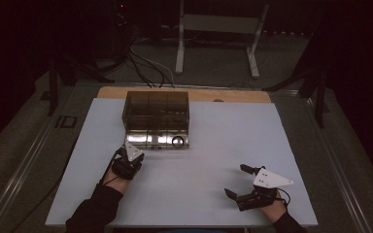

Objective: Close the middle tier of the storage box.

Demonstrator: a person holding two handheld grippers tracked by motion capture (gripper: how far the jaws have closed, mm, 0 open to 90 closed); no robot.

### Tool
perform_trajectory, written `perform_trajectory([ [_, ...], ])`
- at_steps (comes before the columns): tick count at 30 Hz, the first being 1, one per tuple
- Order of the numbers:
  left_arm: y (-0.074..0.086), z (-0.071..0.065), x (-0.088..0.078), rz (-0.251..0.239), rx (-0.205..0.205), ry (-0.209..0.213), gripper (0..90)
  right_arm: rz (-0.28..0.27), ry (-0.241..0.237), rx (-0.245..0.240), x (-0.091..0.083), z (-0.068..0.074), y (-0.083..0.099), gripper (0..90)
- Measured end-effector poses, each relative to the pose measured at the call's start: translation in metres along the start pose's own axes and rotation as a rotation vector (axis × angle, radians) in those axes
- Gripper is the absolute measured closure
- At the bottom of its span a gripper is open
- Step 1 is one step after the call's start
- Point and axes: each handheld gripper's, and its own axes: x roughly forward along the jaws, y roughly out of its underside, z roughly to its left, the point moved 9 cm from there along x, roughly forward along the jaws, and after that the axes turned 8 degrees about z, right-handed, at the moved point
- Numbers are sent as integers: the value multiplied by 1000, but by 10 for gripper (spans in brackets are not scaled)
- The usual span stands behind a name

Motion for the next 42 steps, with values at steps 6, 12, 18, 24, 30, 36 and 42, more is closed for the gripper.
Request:
perform_trajectory([
  [6,-3,1,1,-7,7,-4,900,2,2,-5,1,0,0,0],
  [12,-7,1,4,-18,7,1,900,1,3,-5,1,0,0,0],
  [18,-11,-3,5,-31,29,14,900,3,3,-6,1,0,0,0],
  [24,-14,-2,6,-40,19,19,900,3,4,-5,1,0,1,0],
  [30,-18,-3,10,-49,15,43,900,2,5,-6,0,0,0,0],
  [36,-20,-4,15,-49,23,46,900,2,6,-5,0,-1,1,0],
  [42,-20,-5,21,-37,39,40,900,2,6,-3,0,-1,0,0],
])
